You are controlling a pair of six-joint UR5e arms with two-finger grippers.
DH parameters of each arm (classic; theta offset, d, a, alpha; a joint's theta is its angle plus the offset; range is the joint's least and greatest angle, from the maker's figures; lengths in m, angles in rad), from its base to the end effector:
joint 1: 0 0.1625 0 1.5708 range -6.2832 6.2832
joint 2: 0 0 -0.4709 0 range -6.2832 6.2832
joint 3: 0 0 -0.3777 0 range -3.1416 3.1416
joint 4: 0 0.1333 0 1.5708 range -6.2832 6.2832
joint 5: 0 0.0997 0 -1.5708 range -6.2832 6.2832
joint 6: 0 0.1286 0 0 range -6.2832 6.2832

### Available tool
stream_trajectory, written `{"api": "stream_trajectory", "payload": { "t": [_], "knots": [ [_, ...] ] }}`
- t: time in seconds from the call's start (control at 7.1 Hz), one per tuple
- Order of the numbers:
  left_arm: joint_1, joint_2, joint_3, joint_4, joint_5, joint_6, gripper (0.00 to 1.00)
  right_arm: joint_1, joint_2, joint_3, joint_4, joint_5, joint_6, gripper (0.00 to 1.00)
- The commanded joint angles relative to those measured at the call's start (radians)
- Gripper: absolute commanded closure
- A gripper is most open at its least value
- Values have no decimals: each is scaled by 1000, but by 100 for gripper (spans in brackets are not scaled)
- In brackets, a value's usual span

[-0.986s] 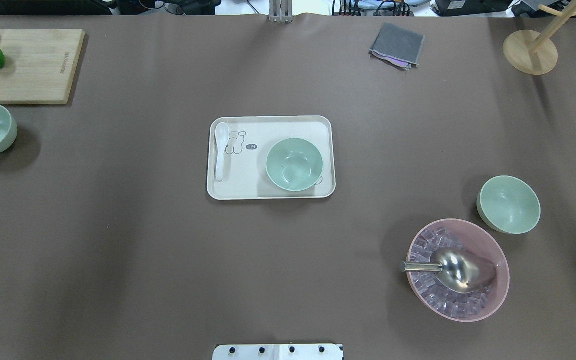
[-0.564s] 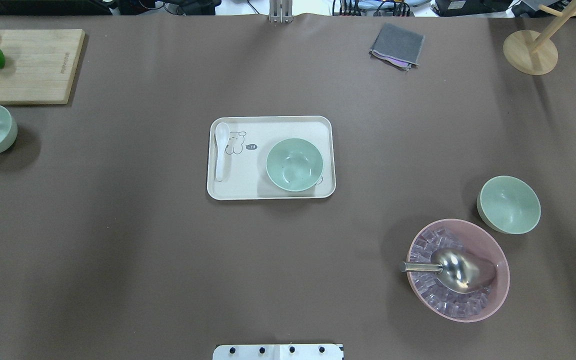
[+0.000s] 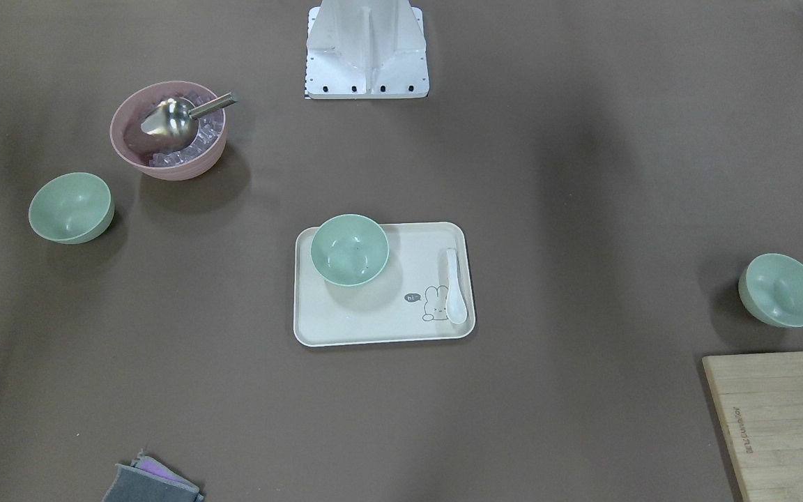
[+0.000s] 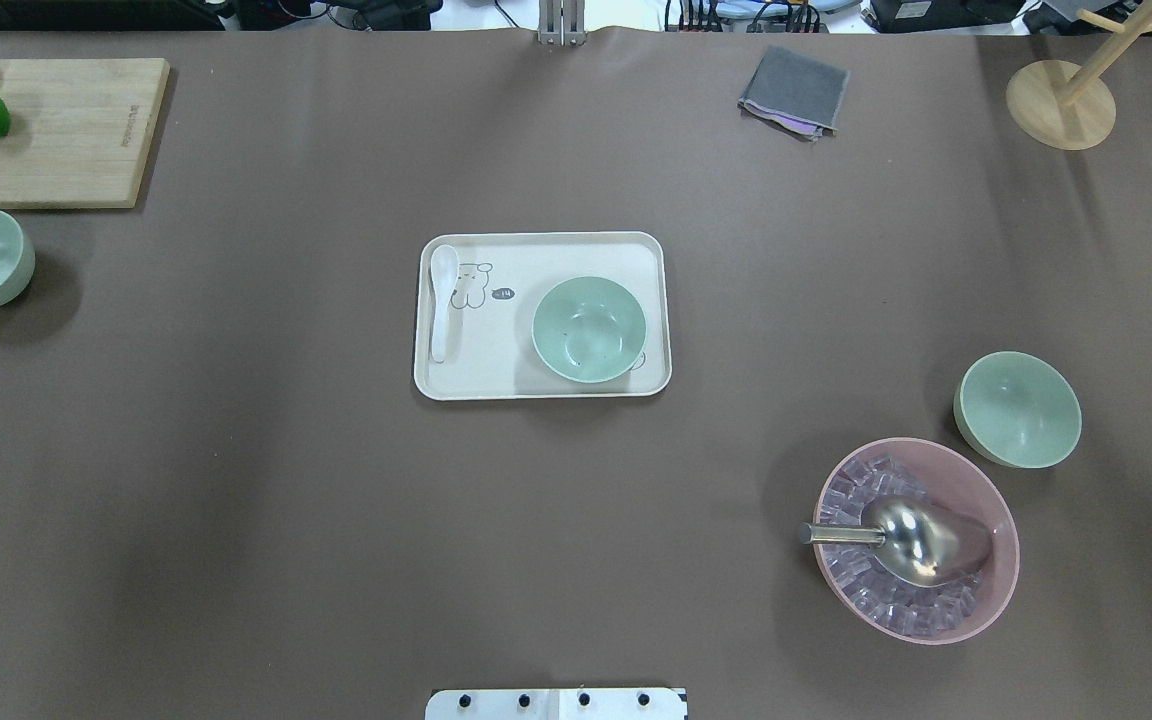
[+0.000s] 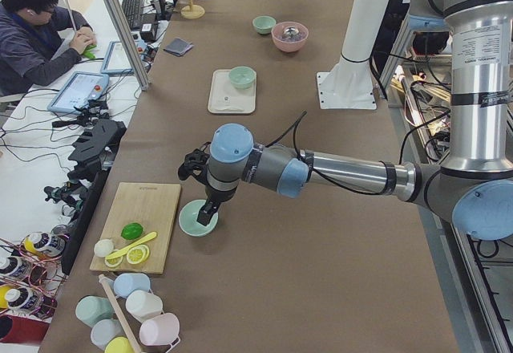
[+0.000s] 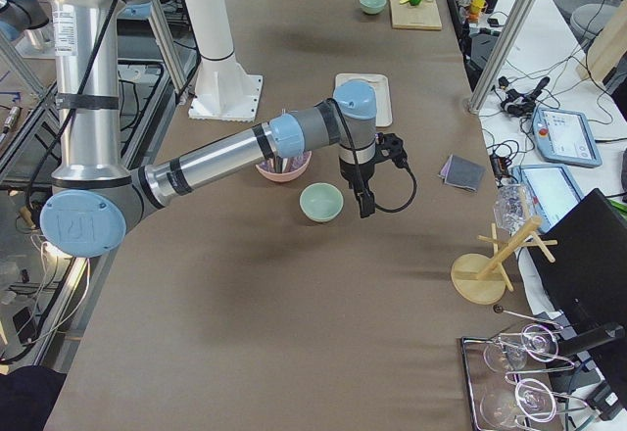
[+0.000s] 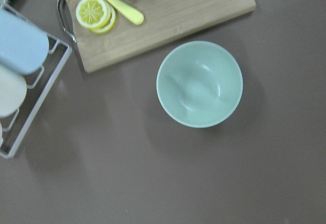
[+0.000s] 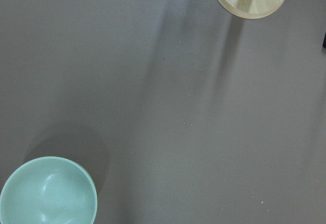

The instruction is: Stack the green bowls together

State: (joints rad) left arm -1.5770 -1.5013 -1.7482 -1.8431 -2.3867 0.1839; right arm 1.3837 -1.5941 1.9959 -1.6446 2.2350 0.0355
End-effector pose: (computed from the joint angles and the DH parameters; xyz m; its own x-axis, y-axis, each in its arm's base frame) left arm -0.0425 -0.4678 0.6364 0.6763 0.4314 -0.5971 -0.1199 0.8643 0.4885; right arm -0.0332 -0.4656 0.5493 0.7425 -0.3084 0.5946 0.1498 0.9417 0.3012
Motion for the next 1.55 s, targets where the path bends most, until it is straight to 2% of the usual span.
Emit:
{"api": "stream_trajectory", "payload": {
  "t": [0.0,0.14,0.28,0.42,0.56,0.85,1.13,1.27,1.41],
  "knots": [
    [0,-40,64,-47,-42,0,1,-20,-1,-40,73,-3,6,0],
    [9,-54,87,-54,-34,0,1,-75,6,-83,119,-5,32,0],
    [58,-80,129,-44,-29,-3,1,-128,34,-113,185,-3,155,0],
    [74,-152,276,-73,-16,-61,1,-182,46,-118,225,-8,282,0],
    [110,-193,361,-126,22,-116,2,-213,52,-117,227,-29,349,0],
    [213,-227,439,-256,108,-318,2,-280,69,-117,253,-85,463,1],
    [267,-264,556,-373,185,-351,2,-282,68,-115,261,-87,468,1],
    [282,-273,591,-408,201,-369,6,-282,66,-115,262,-87,468,1],
    [285,-272,589,-412,222,-379,16,-282,65,-112,262,-87,468,1]
  ]
}}
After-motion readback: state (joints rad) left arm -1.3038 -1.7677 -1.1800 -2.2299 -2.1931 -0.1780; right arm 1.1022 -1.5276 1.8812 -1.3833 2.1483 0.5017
